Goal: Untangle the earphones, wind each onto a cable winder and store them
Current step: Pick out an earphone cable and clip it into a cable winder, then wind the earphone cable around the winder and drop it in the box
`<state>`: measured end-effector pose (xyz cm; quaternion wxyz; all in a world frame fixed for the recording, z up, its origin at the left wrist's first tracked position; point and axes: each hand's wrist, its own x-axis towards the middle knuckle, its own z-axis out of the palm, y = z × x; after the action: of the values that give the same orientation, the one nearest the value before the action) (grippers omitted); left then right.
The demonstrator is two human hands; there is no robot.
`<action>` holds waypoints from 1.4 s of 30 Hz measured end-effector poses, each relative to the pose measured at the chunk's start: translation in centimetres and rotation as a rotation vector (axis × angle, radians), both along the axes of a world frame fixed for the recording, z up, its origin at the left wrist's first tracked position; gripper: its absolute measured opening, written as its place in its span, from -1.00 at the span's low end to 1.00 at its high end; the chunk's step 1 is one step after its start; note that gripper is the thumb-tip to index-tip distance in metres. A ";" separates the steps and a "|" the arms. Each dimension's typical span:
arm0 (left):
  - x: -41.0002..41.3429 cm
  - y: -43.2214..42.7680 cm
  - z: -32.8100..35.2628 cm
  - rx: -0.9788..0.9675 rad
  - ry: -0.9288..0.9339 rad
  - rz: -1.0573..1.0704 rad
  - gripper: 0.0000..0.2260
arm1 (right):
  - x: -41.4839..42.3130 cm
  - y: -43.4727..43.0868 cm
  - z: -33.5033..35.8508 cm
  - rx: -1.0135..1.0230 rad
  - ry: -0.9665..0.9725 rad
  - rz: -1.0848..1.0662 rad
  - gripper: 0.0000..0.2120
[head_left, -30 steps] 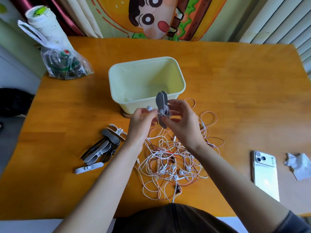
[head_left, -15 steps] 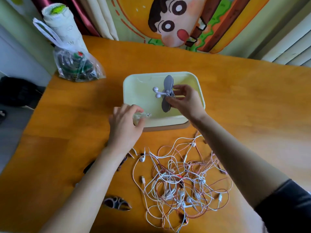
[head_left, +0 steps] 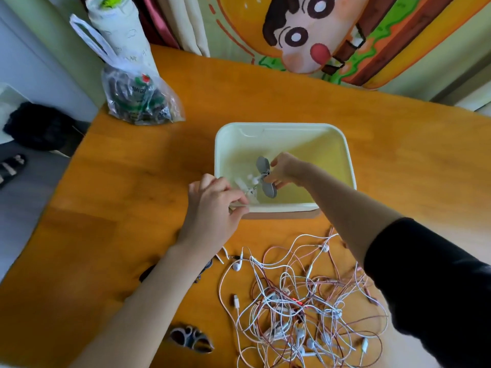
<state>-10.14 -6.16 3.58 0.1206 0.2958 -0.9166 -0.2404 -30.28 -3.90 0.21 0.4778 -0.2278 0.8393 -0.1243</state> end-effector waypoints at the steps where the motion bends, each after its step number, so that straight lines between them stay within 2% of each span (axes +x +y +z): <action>1: 0.0 0.0 0.0 0.001 0.003 0.001 -0.90 | 0.0 -0.1 -0.4 0.027 -0.003 0.031 -0.61; 5: -0.1 0.1 0.1 0.003 -0.004 0.013 -0.89 | -0.2 -0.3 -1.5 0.113 0.085 0.201 -0.73; 10: -0.1 0.3 0.1 0.002 0.003 0.025 -0.91 | 0.1 -0.3 -1.1 0.123 0.269 0.337 -0.77; 14: 0.0 0.5 0.4 -0.017 -0.016 0.015 -0.90 | 0.6 0.4 0.2 0.054 0.326 0.269 -0.68; 16: 0.1 0.7 0.5 -0.031 -0.029 -0.005 -0.88 | 0.9 0.8 1.1 -0.124 0.322 0.156 -0.83; 18: 0.4 1.3 0.7 -0.047 -0.007 -0.018 -0.86 | 1.7 1.6 2.4 -0.367 0.369 0.050 -0.74; 21: 1.1 2.3 0.8 -0.098 0.090 0.006 -0.83 | 4.6 3.9 4.7 -0.810 0.473 -0.082 -0.77; 24: 2.6 3.8 0.4 -0.082 0.139 0.054 -0.85 | 8.1 7.8 5.5 -1.043 0.481 -0.066 -0.85; 27: 4.1 5.7 -0.8 0.016 0.031 0.049 -0.90 | 10.7 11.8 3.8 -0.956 0.435 0.086 -0.88; 29: 4.6 7.0 -1.7 0.098 -0.163 0.010 -0.82 | 11.9 13.7 1.7 -0.733 0.378 0.195 -0.82; 31: 5.0 8.0 -2.8 0.154 -0.330 -0.048 -0.70 | 13.1 15.1 -0.1 -0.440 0.266 0.308 -0.63; 33: 5.3 8.7 -3.3 0.177 -0.425 -0.084 -0.66 | 14.3 16.0 -1.1 -0.295 0.170 0.352 -0.54; 35: 5.5 9.0 -3.5 0.172 -0.451 -0.089 -0.73 | 15.1 16.5 -1.5 -0.299 0.125 0.336 -0.59; 38: 5.7 9.0 -3.5 0.144 -0.425 -0.093 -0.83 | 15.3 16.9 -0.9 -0.354 0.122 0.311 -0.78; 42: 5.9 8.7 -4.0 0.125 -0.344 -0.098 -0.83 | 14.3 17.8 0.8 -0.462 0.153 0.234 -0.81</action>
<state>-4.22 2.53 -0.45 -0.0686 0.2945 -0.9202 -0.2484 -15.95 13.92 1.01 0.3596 -0.4351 0.7902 -0.2387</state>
